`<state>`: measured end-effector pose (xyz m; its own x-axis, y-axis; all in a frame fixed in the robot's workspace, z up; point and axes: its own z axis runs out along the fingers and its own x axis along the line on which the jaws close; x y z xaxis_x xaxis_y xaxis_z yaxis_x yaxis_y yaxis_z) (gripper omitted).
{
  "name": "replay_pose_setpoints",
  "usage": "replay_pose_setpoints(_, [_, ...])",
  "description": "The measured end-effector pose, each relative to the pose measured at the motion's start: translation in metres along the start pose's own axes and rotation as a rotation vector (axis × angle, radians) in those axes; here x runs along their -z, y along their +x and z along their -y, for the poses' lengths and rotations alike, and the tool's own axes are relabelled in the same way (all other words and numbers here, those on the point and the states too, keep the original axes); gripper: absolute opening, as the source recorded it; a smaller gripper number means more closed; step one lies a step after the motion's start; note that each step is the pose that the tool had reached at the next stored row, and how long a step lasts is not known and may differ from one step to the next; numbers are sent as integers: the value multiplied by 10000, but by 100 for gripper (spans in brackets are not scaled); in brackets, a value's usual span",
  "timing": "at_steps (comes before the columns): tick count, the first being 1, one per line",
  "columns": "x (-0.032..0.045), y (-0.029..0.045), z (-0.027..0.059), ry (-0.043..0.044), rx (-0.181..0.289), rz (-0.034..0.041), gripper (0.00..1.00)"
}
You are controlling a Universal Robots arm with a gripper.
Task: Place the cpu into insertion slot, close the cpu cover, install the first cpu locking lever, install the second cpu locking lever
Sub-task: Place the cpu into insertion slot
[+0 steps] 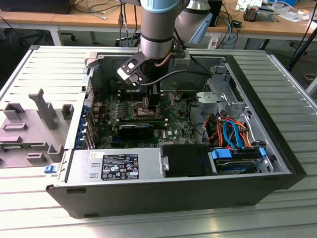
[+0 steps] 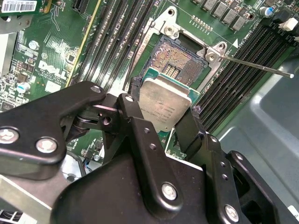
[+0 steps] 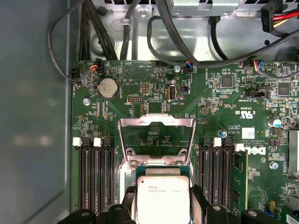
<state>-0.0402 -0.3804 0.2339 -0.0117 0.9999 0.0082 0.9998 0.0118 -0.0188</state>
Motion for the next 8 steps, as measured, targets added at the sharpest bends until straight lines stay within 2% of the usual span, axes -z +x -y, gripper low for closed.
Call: replay_pose_setpoints(8, [-14, 0, 0, -1, 0, 0, 55])
